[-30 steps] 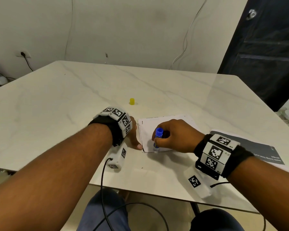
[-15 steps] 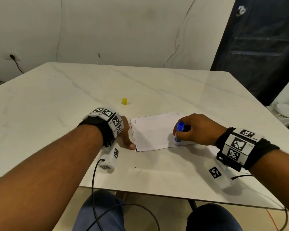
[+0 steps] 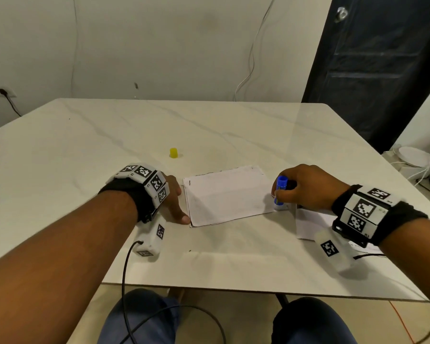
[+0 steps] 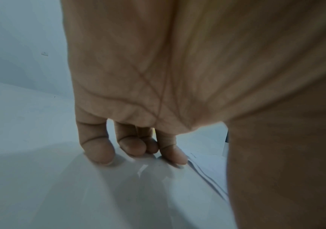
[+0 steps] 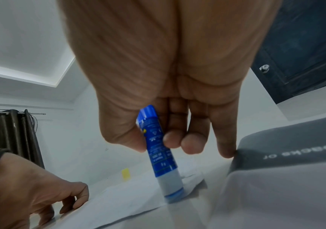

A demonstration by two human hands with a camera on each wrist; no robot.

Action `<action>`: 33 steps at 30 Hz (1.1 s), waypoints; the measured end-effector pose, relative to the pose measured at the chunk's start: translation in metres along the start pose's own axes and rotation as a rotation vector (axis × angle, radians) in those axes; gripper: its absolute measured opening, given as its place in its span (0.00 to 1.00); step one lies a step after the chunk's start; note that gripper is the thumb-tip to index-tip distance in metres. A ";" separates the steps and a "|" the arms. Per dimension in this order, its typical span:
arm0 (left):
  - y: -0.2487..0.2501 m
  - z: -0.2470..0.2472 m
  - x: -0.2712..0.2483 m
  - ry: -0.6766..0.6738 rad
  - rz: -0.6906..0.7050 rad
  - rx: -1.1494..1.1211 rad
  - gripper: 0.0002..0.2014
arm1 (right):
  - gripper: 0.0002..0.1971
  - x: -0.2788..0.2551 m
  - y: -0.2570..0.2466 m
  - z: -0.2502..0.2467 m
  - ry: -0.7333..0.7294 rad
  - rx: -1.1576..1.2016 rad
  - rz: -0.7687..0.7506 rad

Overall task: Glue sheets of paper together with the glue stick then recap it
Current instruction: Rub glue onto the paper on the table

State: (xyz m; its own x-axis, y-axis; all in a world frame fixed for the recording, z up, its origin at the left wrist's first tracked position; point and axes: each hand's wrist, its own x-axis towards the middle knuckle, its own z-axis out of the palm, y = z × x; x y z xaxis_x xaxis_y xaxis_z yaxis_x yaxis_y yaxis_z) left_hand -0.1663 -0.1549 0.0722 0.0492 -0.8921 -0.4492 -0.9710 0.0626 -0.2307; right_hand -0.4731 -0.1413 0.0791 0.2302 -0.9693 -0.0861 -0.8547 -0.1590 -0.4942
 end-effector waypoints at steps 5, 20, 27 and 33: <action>0.001 -0.001 0.002 -0.025 -0.035 -0.018 0.54 | 0.04 0.000 0.008 -0.004 0.013 0.003 0.027; 0.000 -0.002 0.001 -0.058 -0.035 -0.055 0.54 | 0.14 -0.018 -0.011 0.015 0.186 0.335 -0.220; -0.013 -0.011 0.000 -0.030 0.046 -0.236 0.32 | 0.15 -0.024 -0.036 0.038 -0.168 -0.119 -0.111; 0.015 -0.034 -0.004 0.271 0.265 -0.267 0.23 | 0.23 -0.059 -0.078 0.064 -0.179 -0.266 -0.195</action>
State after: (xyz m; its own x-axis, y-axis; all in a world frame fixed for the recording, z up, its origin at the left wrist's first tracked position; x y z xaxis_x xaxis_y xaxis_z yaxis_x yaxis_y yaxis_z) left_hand -0.1889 -0.1661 0.0999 -0.2368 -0.9479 -0.2130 -0.9700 0.2180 0.1080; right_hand -0.3899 -0.0598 0.0669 0.4585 -0.8716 -0.1737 -0.8721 -0.4036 -0.2766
